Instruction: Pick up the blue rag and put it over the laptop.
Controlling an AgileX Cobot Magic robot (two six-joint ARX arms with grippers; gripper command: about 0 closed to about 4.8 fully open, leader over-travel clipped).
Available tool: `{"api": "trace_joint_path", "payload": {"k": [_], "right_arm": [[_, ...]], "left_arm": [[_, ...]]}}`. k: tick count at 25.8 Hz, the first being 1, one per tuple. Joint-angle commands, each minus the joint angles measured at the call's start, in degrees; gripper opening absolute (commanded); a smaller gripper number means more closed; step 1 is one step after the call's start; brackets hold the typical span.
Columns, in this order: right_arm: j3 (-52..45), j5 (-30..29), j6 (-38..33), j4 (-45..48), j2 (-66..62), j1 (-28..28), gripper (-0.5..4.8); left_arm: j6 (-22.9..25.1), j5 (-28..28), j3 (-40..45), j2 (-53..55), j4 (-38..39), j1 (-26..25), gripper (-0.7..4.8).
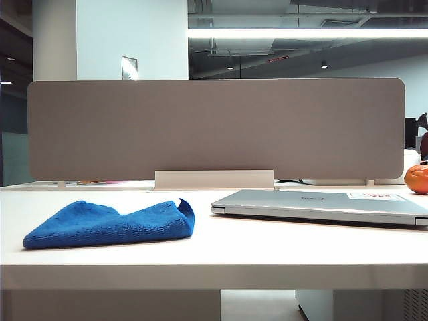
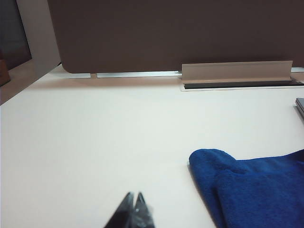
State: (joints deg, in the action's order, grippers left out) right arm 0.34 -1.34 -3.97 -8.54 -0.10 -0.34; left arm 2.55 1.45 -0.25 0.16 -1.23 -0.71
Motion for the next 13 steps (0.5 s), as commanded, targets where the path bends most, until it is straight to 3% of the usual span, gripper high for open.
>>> {"api": "trace_joint_path", "payload": {"k": [1,4,8,13], "right_arm": [[-0.3,0.2,0.1,0.6,0.1,0.0,-0.08],[-0.3,0.3,0.9,0.7,0.1,0.0,-0.08],[-0.3,1.6,8.7,0.7,0.1,0.0,-0.08],[-0.3,1.6,8.8,0.7,0.1,0.0,-0.08]], "left_arm": [[0.0,0.1,-0.2,0.1,-0.5,-0.1,-0.06],[0.0,0.1,-0.2,0.1,-0.5,-0.1,-0.06],[0.0,0.1,-0.2,0.1,-0.5,-0.1,-0.06],[0.0,0.1,-0.2,0.1,-0.5,-0.1,-0.06]]}}
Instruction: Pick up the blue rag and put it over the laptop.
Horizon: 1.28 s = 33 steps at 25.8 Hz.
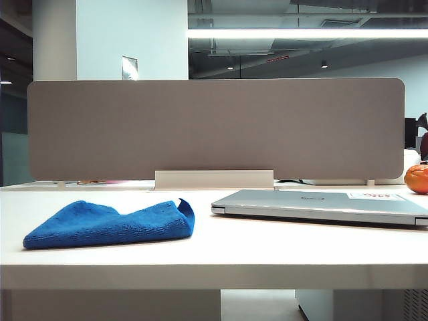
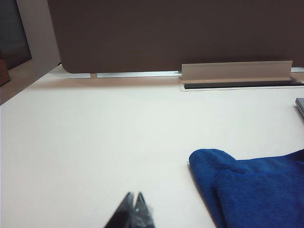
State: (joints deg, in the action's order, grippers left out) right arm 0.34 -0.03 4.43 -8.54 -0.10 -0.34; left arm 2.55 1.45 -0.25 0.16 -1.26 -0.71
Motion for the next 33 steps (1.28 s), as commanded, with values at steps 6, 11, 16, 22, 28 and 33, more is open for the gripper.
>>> {"api": "trace_joint_path", "payload": {"k": [6,11,16,22,28,33], "right_arm": [[-0.3,0.0,0.1,0.7,0.1,0.0,-0.08],[-0.3,-0.2,-0.6,1.0,0.1,0.0,-0.08],[-0.3,-7.2,-6.4,0.7,0.1,0.0,-0.06],[-0.3,-18.5,-6.4,0.7,0.1,0.0,-0.06],[-0.3,-25.2,-8.5,1.1,0.1,-0.1,-0.05],[-0.3,-32.7,-13.7,2.7,0.1,-0.4,-0.06]], "left_arm": [[0.0,0.1,-0.2,0.1,-0.5,-0.1,-0.06],[0.0,0.1,-0.2,0.1,-0.5,-0.1,-0.06],[0.0,0.1,-0.2,0.1,-0.5,-0.1,-0.06],[0.0,0.1,-0.2,0.1,-0.5,-0.2,-0.06],[0.0,0.1,-0.2,0.1,-0.5,-0.2,-0.06],[0.0,0.3,-0.2,0.1,-0.5,-0.1,-0.06]]}}
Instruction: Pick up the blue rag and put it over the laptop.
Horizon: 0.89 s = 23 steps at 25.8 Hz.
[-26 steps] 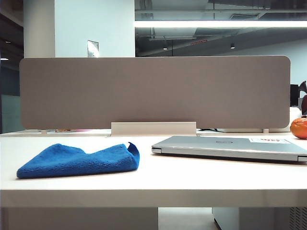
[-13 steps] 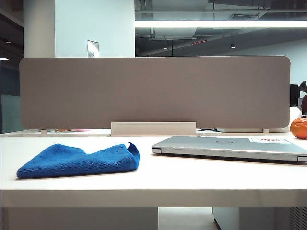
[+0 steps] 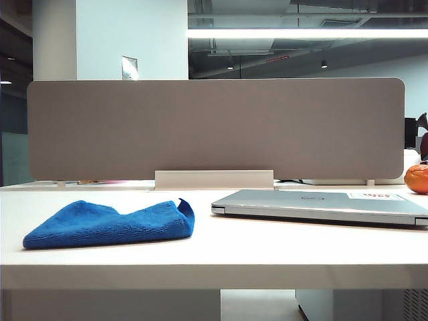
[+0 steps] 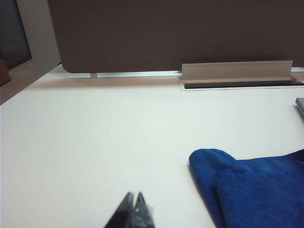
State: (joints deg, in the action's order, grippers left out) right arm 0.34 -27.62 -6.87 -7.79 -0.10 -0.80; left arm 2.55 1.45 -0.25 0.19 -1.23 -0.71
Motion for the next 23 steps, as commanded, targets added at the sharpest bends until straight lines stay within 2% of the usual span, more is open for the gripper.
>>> {"api": "trace_joint_path", "payload": {"k": [1,4,8,14,16,18,23], "right_arm": [[-0.3,-6.8,-2.4,2.0,0.1,0.0,-0.06],[-0.3,-9.9,-2.4,1.9,0.1,0.0,-0.06],[-0.3,-9.9,-2.4,2.0,0.1,0.1,-0.06],[-0.3,-9.8,-2.4,2.0,0.1,0.1,-0.06],[-0.3,-9.8,-2.4,2.0,0.1,0.1,-0.06],[-0.3,-9.8,-2.4,2.0,0.1,0.1,-0.06],[-0.3,-9.9,-2.4,2.0,0.1,0.1,-0.06]], "left_arm": [[0.0,0.6,-0.2,0.0,-0.5,-0.1,-0.06],[0.0,1.9,-0.2,0.0,-0.5,-0.1,-0.06],[-0.6,5.4,-0.2,0.0,-0.5,-0.1,-0.06],[-7.0,6.6,-0.3,0.1,-0.6,-0.1,-0.06],[-9.1,7.3,-0.3,0.1,-2.8,-0.1,-0.06],[-9.0,8.8,-0.9,0.1,-4.8,-0.1,-0.06],[-9.0,8.7,-3.1,0.9,-3.7,-0.1,-0.06]]}}
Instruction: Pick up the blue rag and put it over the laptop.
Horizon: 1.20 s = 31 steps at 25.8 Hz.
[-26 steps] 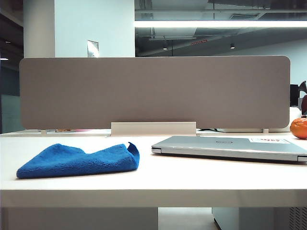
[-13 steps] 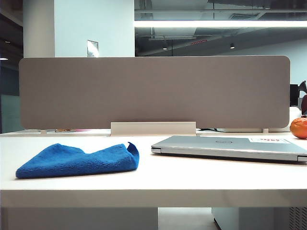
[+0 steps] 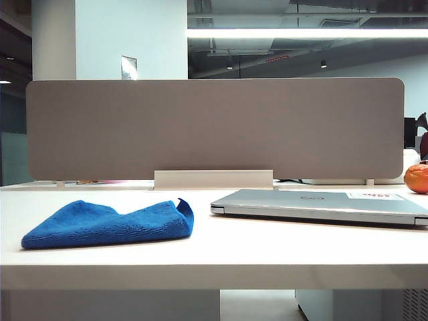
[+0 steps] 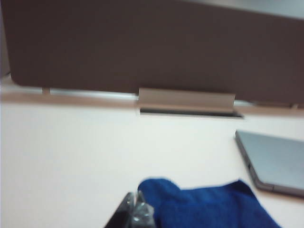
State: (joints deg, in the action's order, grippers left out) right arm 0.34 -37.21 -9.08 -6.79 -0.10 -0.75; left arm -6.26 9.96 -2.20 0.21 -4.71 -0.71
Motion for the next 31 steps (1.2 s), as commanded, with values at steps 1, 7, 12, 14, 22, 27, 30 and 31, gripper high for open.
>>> {"api": "trace_joint_path", "payload": {"k": [1,7,12,14,22,27,30,31], "right_arm": [[-0.3,-0.3,-0.2,1.0,0.1,0.1,-0.06],[-0.3,-0.3,-0.2,1.0,0.1,0.0,-0.06],[-0.3,-0.2,-0.2,1.0,0.1,0.0,-0.06],[-0.3,-0.2,-0.2,1.0,0.1,0.1,-0.06],[-0.3,0.0,-0.2,1.0,0.1,0.1,-0.06],[-0.3,0.0,-0.2,1.0,0.1,0.1,-0.06],[-0.3,0.0,-0.2,1.0,0.1,0.1,-0.06],[-0.3,0.0,-0.1,1.0,0.1,0.1,-0.06]], "left_arm": [[-0.2,0.2,-1.7,1.7,-0.1,-0.1,-0.06],[-0.2,2.1,-7.9,13.8,-0.1,-0.1,-0.06],[-0.2,2.3,-15.4,33.0,-0.3,0.0,-0.06],[-0.2,3.0,-17.2,37.4,-0.3,0.2,-0.06],[-0.2,2.8,-28.5,63.6,-2.5,4.5,-0.06],[-0.1,2.5,-32.9,78.0,-5.7,6.1,-0.05],[-0.2,2.1,-34.7,84.2,-5.7,6.1,0.66],[-0.2,2.1,-35.1,86.3,-5.8,6.1,1.62]]}}
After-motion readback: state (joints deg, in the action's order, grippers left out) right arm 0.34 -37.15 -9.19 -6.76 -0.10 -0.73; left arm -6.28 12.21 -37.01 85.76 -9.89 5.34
